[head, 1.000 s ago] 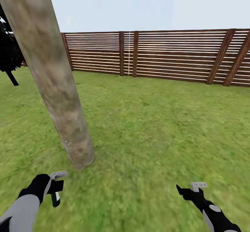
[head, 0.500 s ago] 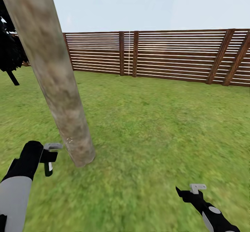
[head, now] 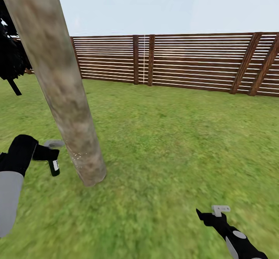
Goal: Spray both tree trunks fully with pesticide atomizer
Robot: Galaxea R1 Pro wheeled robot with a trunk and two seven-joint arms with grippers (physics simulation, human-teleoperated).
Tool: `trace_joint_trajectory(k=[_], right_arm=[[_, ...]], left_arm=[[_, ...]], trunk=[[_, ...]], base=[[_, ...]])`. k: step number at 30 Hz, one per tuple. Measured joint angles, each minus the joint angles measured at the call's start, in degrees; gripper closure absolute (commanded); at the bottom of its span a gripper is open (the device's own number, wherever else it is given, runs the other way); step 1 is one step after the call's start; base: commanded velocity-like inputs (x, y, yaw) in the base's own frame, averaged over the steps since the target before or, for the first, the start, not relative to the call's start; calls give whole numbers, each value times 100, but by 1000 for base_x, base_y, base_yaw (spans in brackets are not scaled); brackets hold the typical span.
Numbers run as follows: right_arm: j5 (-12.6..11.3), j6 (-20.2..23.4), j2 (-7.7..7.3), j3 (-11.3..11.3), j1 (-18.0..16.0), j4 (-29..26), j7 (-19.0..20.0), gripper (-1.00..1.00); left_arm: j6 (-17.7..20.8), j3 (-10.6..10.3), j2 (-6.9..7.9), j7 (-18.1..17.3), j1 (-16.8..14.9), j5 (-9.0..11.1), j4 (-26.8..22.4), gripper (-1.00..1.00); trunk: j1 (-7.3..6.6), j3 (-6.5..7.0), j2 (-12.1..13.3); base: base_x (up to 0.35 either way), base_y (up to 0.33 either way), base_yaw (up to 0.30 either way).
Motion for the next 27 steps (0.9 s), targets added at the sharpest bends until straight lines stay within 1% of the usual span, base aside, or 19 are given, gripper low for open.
trace_joint_trajectory(k=[2,5,6,9,10,12,13,14,16,17,18,20,22,24,25,27], right_arm=[[-1,-5,0,-1,0,56,0,-100],[-2,-9,0,-2,0,110,2,-100],[-3,-9,0,-5,0,112,2,-100],[-3,-9,0,-5,0,114,2,-100],[-2,-9,0,-6,0,114,2,-100],[-2,-9,0,-5,0,114,2,-100],[-2,-9,0,-3,0,114,2,-100],[-2,-9,0,-1,0,119,2,-100],[-2,-9,0,0,0,117,2,-100],[-2,-9,0,-4,0,115,2,-100],[-2,-9,0,-3,0,115,2,-100],[-2,-9,0,-3,0,115,2,-100],[-2,-9,0,-1,0,114,2,-100],[-2,-9,0,0,0,119,-2,-100],[-2,-9,0,0,0,121,0,-100],[-2,-9,0,-1,0,119,-1,-100]], left_arm=[[1,-81,12,-250,-14,-12,0,100],[-59,-121,10,-385,76,-49,30,100],[-75,-123,12,-391,143,-55,69,100],[-107,-126,4,-400,610,-60,120,100],[-133,-119,7,-407,685,-58,121,100],[-128,-94,21,-433,713,-27,96,100],[-111,-88,28,-488,684,-15,72,100],[-91,-81,68,-605,604,-46,29,100],[-64,-97,140,-667,211,-38,-3,100],[-58,-102,182,-678,-30,-90,-3,100],[-40,-101,209,-687,-192,-154,-2,100],[-30,-101,238,-710,-543,-524,11,100],[-10,-101,245,-843,-664,-711,10,100],[-15,-105,233,-1036,-675,-914,2,100],[-23,-105,220,-1077,-655,-997,5,100],[-39,-110,202,-1106,-618,-1077,16,100]], trunk=[[0,0,0],[0,-1,0],[0,-1,0],[1,-2,0],[0,-1,0],[0,0,0],[0,0,0],[0,0,0],[0,1,0],[0,1,0],[0,1,0],[0,1,0],[0,0,0],[0,0,0],[0,0,0],[0,0,0]], base=[[0,0,0],[0,0,0],[0,0,0],[0,0,0],[0,0,0],[0,0,0],[0,0,0],[0,0,0],[0,0,0],[0,0,0],[0,0,0],[0,0,0],[0,0,0],[0,0,0],[0,0,0],[0,0,0]])
